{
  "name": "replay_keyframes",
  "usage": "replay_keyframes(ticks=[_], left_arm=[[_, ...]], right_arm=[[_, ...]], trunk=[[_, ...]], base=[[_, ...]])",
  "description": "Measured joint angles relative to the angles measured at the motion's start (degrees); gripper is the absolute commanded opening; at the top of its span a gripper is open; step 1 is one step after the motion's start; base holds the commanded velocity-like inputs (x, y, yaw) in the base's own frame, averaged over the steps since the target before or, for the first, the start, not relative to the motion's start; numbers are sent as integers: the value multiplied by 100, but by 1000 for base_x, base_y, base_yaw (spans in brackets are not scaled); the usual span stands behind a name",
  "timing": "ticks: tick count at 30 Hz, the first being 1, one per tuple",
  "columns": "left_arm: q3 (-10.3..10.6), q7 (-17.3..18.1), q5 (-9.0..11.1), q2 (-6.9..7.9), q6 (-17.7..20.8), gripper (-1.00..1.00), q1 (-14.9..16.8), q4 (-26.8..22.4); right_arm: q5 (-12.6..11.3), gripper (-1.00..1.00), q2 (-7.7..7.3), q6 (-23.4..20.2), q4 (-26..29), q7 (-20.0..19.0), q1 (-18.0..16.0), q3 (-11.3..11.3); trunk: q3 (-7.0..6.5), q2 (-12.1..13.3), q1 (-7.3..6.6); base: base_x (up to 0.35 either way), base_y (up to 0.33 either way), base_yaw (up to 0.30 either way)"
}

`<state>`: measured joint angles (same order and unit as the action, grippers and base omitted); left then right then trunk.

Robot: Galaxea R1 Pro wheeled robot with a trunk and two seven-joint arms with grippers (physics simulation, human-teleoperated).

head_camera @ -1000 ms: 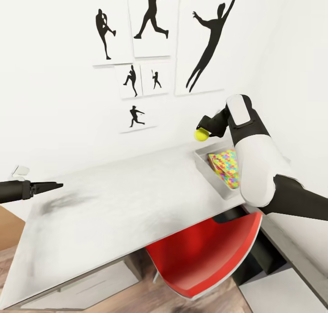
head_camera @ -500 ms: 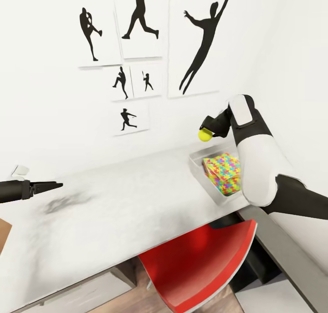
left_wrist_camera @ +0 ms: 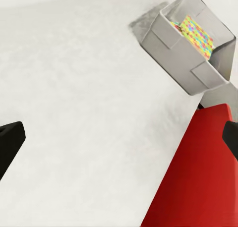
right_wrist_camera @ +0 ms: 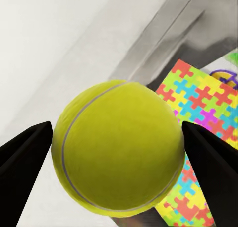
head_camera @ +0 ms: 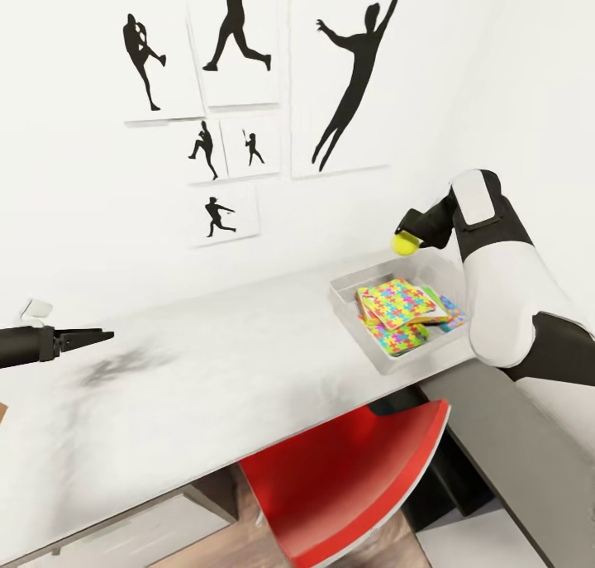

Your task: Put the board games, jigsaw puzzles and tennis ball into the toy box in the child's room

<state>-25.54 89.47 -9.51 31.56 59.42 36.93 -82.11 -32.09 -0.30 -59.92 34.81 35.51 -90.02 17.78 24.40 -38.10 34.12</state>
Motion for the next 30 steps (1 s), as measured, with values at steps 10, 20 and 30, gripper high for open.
replay_keyframes(ticks=[10, 20, 30], left_arm=[[-5, 0, 13, 2, 0, 100, 1, -1], [-17, 0, 18, 8, 0, 100, 0, 0], [-31, -1, 18, 8, 0, 100, 1, -1]], right_arm=[[713, -100, -13, -1, -4, -2, 6, 1], [810, -100, -7, 0, -105, -1, 44, -7], [829, -100, -13, 0, -288, 1, 51, -196]], trunk=[[0, 0, 0], [0, 0, -1], [0, 0, 0]], base=[[17, -93, 0], [32, -96, 0], [9, -34, 0]])
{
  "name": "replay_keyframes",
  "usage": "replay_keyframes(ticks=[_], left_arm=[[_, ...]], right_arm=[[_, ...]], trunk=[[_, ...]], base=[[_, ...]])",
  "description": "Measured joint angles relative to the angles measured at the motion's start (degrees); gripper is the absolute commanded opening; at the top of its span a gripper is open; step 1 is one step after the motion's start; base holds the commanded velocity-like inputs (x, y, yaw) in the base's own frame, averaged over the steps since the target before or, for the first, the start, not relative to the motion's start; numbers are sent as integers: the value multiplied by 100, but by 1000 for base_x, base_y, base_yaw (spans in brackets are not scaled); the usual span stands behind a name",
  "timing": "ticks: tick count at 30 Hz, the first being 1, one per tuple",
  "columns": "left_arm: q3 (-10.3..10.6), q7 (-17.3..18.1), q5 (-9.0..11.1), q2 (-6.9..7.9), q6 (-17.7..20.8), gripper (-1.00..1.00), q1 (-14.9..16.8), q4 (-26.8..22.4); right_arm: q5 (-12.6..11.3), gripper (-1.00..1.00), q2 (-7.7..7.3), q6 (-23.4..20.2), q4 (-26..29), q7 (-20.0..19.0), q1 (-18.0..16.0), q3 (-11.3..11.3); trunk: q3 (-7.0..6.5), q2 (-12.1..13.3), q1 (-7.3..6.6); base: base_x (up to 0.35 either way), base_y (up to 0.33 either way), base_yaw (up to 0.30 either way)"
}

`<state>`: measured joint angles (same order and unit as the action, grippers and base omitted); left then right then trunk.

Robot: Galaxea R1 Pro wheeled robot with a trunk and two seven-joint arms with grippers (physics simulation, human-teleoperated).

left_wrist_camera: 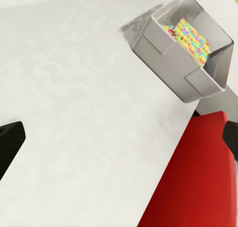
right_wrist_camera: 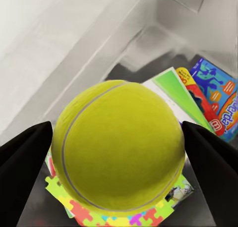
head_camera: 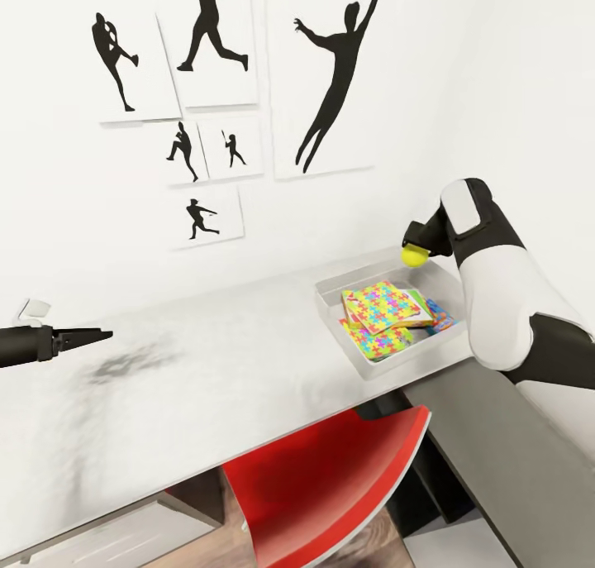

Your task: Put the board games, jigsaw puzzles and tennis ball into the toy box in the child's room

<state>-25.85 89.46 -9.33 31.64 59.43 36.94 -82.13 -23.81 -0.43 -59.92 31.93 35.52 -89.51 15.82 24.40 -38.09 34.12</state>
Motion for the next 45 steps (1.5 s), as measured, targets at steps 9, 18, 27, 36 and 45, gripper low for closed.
replay_keyframes(ticks=[9, 18, 27, 36, 45], left_arm=[[-3, 0, 0, 0, 0, 100, 0, 0], [-19, 0, 7, 0, 0, 100, 0, 0], [-13, 0, 2, 0, 0, 100, 0, 0], [-14, 0, 5, 0, 0, 100, 0, 0], [-12, 0, 3, 0, 0, 100, 0, 0]], right_arm=[[-11, -100, -9, -1, -72, -7, 0, -645], [-14, -100, -10, 0, -150, -6, 0, -679], [-3, -100, -26, -2, -502, -4, 0, -693], [8, -100, -107, -3, -811, -7, -1, -698], [8, 100, -182, -2, -833, -6, -1, -701]], trunk=[[0, 0, 0], [0, 0, 0], [0, 0, 0], [0, 0, 0], [0, 0, 0]], base=[[0, -1, 0], [0, 0, 0], [0, 0, 0], [0, 0, 0], [0, 0, 0]])
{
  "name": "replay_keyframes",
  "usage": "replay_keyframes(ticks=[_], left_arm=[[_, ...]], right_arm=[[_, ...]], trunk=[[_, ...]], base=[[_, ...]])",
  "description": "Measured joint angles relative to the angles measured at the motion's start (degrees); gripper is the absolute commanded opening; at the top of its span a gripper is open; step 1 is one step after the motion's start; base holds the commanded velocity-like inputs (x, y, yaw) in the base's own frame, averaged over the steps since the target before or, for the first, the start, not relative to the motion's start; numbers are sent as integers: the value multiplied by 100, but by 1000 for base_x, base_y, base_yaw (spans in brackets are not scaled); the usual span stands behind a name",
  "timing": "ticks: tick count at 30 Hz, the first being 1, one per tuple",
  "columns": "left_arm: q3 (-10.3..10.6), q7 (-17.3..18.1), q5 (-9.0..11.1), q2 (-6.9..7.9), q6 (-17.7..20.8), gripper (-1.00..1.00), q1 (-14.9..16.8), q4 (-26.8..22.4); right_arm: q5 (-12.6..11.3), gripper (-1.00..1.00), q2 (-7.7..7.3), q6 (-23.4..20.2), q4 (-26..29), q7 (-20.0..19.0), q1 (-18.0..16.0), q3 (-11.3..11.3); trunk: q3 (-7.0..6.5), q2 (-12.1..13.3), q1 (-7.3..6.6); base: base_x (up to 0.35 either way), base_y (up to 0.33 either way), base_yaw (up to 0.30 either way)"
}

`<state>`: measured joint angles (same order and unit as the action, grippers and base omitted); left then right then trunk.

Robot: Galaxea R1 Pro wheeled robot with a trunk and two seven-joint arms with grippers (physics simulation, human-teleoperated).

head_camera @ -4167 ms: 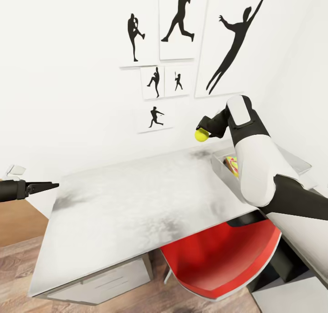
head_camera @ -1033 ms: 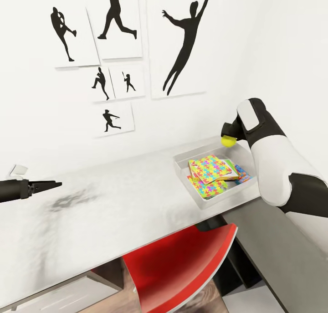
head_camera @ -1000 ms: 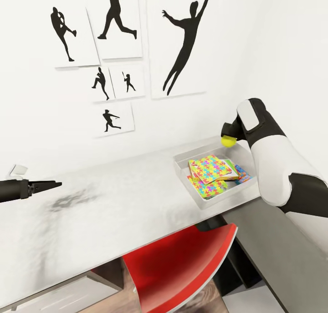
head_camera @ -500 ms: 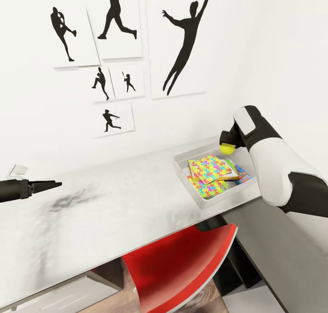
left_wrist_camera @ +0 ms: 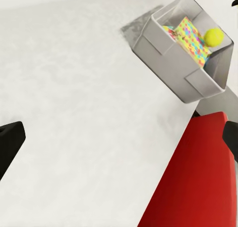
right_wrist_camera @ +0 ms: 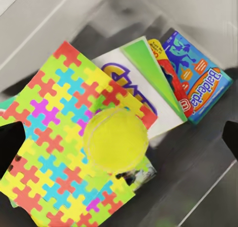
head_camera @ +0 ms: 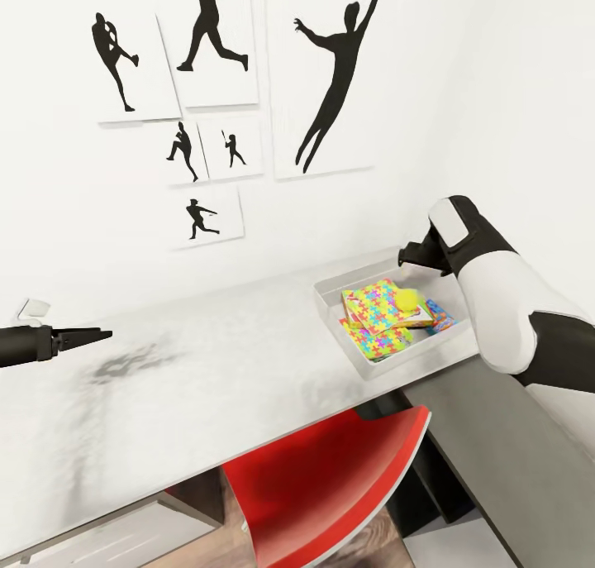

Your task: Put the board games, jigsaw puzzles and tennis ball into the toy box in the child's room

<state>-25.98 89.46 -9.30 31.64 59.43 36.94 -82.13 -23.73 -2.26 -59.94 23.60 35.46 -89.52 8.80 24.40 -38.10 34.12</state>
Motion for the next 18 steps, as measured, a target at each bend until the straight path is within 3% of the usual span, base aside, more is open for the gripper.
replay_keyframes(ticks=[18], left_arm=[[-8, 0, 6, 9, 0, 100, 0, 0]], right_arm=[[-2, 100, -21, 0, 5, -6, 0, 3]], trunk=[[0, 0, 0]], base=[[0, 0, 0]])
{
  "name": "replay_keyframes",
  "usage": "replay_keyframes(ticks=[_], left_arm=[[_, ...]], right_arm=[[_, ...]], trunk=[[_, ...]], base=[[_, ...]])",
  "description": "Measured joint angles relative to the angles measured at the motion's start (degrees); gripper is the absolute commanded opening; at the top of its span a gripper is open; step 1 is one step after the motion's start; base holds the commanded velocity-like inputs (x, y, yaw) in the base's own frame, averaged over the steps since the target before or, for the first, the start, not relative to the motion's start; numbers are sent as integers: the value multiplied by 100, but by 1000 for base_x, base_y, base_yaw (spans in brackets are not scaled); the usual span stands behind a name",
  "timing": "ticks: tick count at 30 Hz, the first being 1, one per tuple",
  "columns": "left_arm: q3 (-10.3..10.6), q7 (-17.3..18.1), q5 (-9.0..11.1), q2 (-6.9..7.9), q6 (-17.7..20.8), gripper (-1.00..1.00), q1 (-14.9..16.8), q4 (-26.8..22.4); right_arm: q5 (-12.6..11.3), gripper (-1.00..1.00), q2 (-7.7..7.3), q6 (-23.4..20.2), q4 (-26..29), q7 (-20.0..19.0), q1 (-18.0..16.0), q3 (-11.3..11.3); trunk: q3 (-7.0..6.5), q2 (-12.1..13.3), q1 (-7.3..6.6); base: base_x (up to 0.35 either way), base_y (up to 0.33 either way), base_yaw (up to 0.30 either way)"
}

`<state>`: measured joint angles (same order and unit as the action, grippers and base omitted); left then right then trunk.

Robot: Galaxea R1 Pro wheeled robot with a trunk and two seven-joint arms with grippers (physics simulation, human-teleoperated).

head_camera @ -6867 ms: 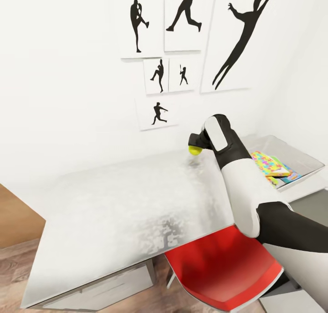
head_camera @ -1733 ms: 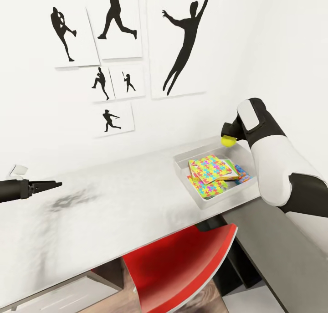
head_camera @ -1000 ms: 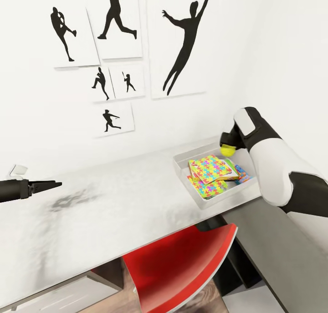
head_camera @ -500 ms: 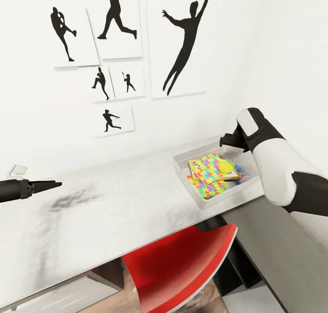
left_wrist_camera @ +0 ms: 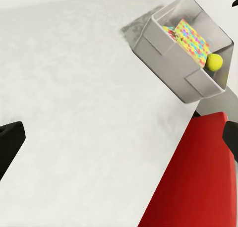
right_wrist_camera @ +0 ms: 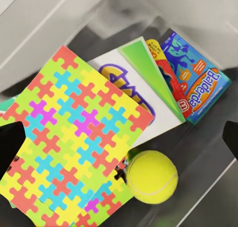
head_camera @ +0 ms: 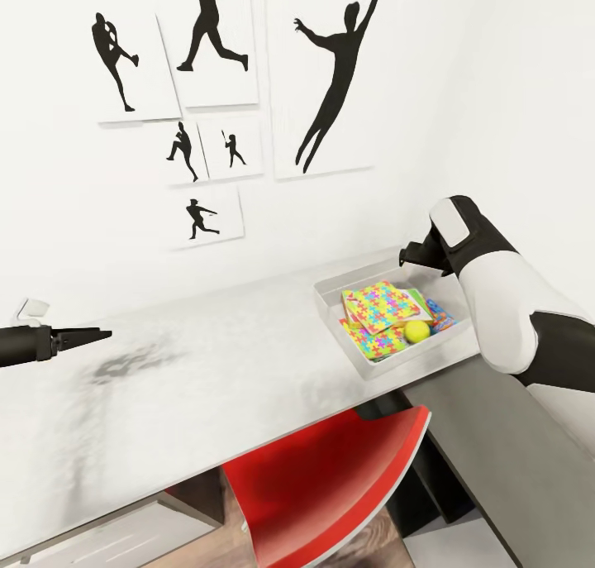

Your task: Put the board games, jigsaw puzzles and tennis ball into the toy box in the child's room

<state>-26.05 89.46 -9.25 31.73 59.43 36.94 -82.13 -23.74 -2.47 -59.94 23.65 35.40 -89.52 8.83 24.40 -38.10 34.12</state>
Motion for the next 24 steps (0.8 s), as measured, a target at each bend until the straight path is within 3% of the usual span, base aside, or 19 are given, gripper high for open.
replay_keyframes(ticks=[14, 24], left_arm=[[-1, 0, 0, 9, 0, 100, 0, 0], [-7, 0, -8, 23, 0, 100, 0, 6]], right_arm=[[-47, 100, -21, 0, 40, -38, 0, 13], [-102, 100, -13, 1, 56, -54, 0, 93]], trunk=[[0, 0, 0], [0, 0, 0]], base=[[-1, 3, 0], [-54, 92, 0]])
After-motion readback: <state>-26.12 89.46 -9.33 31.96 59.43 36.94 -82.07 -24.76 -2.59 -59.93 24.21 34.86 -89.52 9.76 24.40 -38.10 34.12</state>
